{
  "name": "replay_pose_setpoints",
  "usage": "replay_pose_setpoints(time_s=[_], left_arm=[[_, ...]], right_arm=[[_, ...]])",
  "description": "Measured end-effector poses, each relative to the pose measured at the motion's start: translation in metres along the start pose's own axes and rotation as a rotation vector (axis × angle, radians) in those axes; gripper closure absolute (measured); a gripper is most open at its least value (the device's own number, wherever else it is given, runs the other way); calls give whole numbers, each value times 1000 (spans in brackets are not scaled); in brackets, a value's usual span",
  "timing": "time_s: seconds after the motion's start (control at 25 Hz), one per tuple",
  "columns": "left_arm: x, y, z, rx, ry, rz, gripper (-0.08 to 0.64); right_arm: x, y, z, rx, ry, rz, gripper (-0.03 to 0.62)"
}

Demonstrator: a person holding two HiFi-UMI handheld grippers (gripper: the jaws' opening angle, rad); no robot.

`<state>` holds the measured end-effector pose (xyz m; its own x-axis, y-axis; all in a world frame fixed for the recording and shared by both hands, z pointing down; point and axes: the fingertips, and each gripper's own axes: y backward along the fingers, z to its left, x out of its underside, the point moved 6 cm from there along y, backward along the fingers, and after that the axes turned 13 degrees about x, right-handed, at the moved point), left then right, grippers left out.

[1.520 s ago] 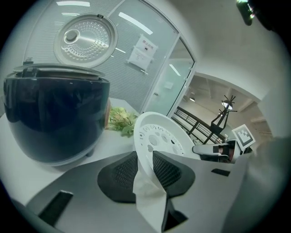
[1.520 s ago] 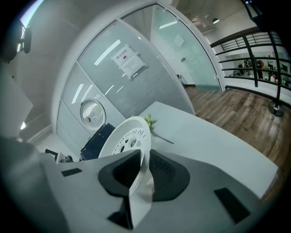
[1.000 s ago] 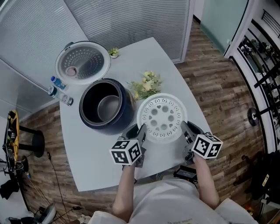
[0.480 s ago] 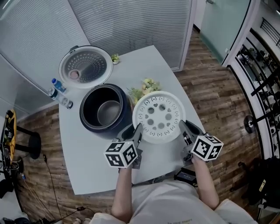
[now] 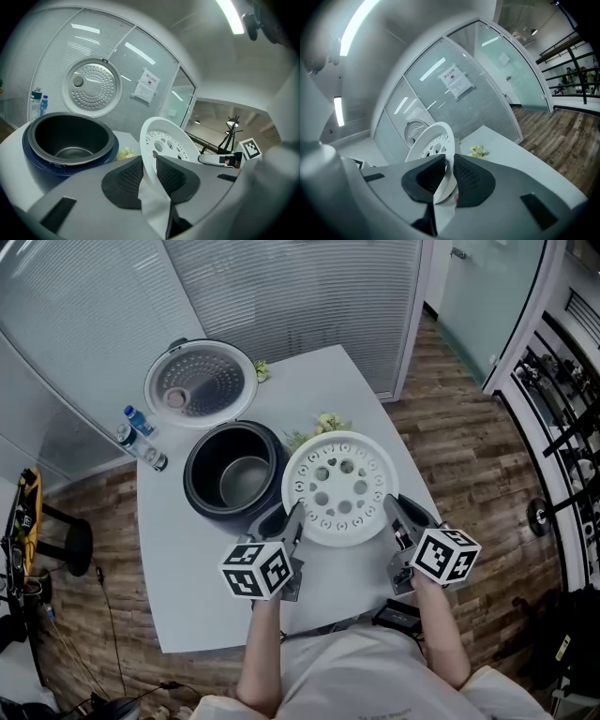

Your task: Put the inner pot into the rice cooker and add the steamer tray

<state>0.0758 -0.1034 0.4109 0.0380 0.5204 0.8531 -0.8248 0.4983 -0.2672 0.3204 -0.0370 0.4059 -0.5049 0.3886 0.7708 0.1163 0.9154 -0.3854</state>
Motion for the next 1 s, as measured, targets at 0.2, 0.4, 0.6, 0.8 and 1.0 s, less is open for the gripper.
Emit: replay_pose_setpoints(time_s=[0.2,0.4,0.6,0.8,1.0], left_arm=[[-5,19,4,-20,6,-24,469],[-7,37,0,-61,-6,-61,469],[-18,71,13,-121,-4,-91,469],[-26,105,19,-209,-13,-130,469],[-30,134,35,-279,2,-147,469]], right_arm=[[-1,-1,19,-33,21,-6,526],[0,0,31,-80,33,-2,526],[1,-11,67,-138,61,19,526],[6,-24,98,-227,70,46,526],[14,-42,128,-280,73,90,528]])
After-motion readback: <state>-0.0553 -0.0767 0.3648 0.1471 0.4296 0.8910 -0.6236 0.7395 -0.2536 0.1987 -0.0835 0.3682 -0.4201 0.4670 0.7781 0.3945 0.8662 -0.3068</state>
